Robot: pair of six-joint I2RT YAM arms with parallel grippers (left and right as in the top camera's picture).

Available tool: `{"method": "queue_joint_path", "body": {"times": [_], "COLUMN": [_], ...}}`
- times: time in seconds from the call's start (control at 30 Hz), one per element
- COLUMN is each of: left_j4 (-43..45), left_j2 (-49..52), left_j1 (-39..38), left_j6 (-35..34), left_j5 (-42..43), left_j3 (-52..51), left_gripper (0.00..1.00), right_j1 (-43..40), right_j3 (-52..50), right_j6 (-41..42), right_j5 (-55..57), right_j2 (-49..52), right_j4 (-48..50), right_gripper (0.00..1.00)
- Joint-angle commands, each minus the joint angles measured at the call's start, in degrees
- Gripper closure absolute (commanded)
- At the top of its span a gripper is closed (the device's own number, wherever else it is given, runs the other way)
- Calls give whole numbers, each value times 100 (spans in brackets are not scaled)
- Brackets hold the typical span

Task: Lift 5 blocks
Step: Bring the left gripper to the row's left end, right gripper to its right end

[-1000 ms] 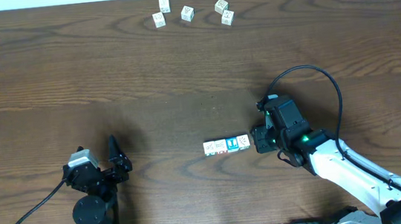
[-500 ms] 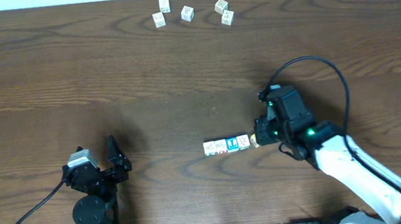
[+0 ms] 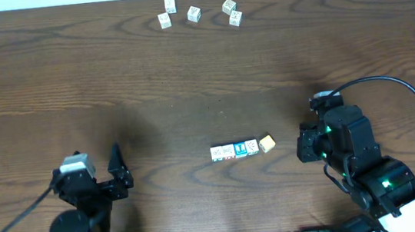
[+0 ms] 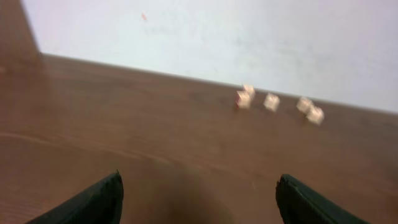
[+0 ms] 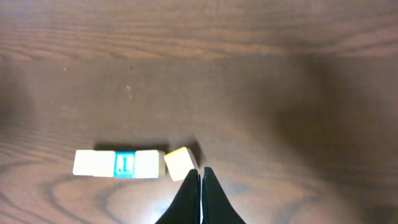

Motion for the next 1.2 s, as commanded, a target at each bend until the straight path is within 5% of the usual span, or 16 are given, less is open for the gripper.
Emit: {"method": "queue_joint_path", "body": {"times": [0.0,0.17,0.43,0.47,0.57,0.8,1.17], "left_j4": [-326,-282,1342,1318,1167,776,1043], "left_j2": [1056,2680,4245,4334,4555,4977,5421], "left_j1": [-15,-173,-345,-345,-352,-588,-2380], "left_j6": [109,111,109,79,-46,-485,-1722], "left_j5": [470,1095,3322,3335,3318,2721,859], "left_j3": [319,442,444,444,439,437,437], "left_gripper": [21,21,21,31,91,93,93], "right_j1": [-44,-46,-203,-232,-302,-319,-1600], "right_j3": [57,42,-199,-286,-629,-1003,-1003], "right_j6": [175,219,431,431,435,518,0], "right_j5": [111,138,177,48,-345,-494,-1021], "right_j2": [-42,-28,-4,31,210,918,1384], "right_j4": [-151,-291,-280,-208,46,807,986], "right_gripper": [99,99,99,99,99,99,99]}}
